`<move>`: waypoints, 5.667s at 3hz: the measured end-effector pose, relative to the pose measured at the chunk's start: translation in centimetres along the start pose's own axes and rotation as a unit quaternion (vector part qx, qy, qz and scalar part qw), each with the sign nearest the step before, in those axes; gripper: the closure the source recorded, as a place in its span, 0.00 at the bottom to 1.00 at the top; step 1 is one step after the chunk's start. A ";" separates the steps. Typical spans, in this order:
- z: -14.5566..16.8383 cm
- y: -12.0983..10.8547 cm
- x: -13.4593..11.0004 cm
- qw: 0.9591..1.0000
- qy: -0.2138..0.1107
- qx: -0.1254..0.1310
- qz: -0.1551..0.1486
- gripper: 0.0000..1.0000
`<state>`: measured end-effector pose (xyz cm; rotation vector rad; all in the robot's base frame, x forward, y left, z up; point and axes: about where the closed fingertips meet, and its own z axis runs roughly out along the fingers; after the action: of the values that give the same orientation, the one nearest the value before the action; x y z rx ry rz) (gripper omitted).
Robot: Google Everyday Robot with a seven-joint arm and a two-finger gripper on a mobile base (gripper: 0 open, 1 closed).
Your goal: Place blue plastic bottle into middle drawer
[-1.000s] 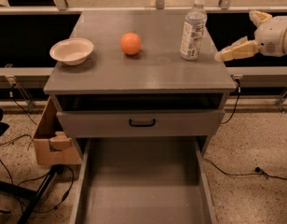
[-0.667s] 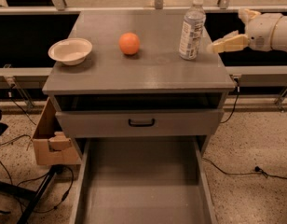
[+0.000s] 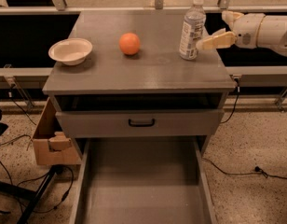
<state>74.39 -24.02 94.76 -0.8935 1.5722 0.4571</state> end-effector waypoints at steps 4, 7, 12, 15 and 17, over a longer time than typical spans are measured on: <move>7.0 -0.9 0.6 0.997 -0.057 -0.056 0.011 0.41; -10.6 2.0 -10.0 0.994 -0.024 0.062 -0.083 1.00; -13.6 15.3 -6.6 0.991 -0.010 0.073 -0.115 1.00; -9.9 31.1 12.1 0.998 -0.010 0.055 0.031 1.00; -2.5 37.8 24.2 0.993 -0.007 0.075 0.095 1.00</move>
Offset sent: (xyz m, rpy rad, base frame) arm 0.0667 0.0331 -0.0198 0.0947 -0.0579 0.1021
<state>44.32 -9.11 64.91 -0.6284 1.6633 0.4709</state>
